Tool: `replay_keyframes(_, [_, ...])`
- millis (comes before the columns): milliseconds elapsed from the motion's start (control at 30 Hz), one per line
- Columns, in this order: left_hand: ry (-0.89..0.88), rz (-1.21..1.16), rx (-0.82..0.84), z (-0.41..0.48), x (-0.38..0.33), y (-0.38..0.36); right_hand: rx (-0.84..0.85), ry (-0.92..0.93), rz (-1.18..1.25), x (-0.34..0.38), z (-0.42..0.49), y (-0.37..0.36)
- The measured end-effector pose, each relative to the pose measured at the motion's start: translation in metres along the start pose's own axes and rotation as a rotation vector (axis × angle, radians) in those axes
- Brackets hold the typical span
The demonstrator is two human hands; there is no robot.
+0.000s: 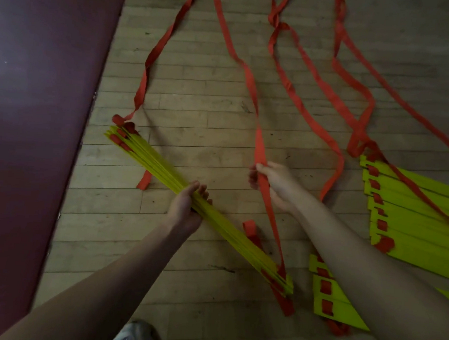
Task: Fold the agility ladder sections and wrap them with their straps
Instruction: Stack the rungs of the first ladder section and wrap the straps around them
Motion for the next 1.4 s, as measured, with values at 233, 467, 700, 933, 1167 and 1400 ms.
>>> replay_keyframes(233, [0.035, 0.064, 0.149, -0.024, 0.007, -0.012, -0.014, 0.093, -0.412, -0.002, 0.004, -0.038])
replay_keyframes(467, [-0.049, 0.298, 0.268, -0.036, 0.002, -0.025, 0.004, 0.063, -0.503, 0.013, -0.002, -0.048])
replay_keyframes(700, [0.056, 0.293, 0.371, -0.041, 0.016, -0.031, 0.095, 0.038, -0.379, 0.037, -0.008, -0.077])
replay_keyframes(933, [0.085, 0.169, 0.436, -0.05, -0.001, -0.031, 0.157, 0.053, -0.308, 0.042, -0.002, -0.09])
replay_keyframes(1167, [0.015, 0.391, 0.361, -0.046, 0.01, -0.026, 0.266, 0.075, -0.241, 0.036, 0.0, -0.089])
replay_keyframes(1400, [0.004, 0.475, 0.451, -0.049, 0.002, -0.031, 0.106, 0.109, -0.229, 0.039, 0.002, -0.086])
Point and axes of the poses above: each hand's wrist, its own z-axis towards the middle knuckle, its own y-axis out of the back of the hand, x = y × z, the point moved 5 cm from there along z, towards the middle knuckle, and after that the axes turned 15 degrees about -y, right-handed, at the moved point
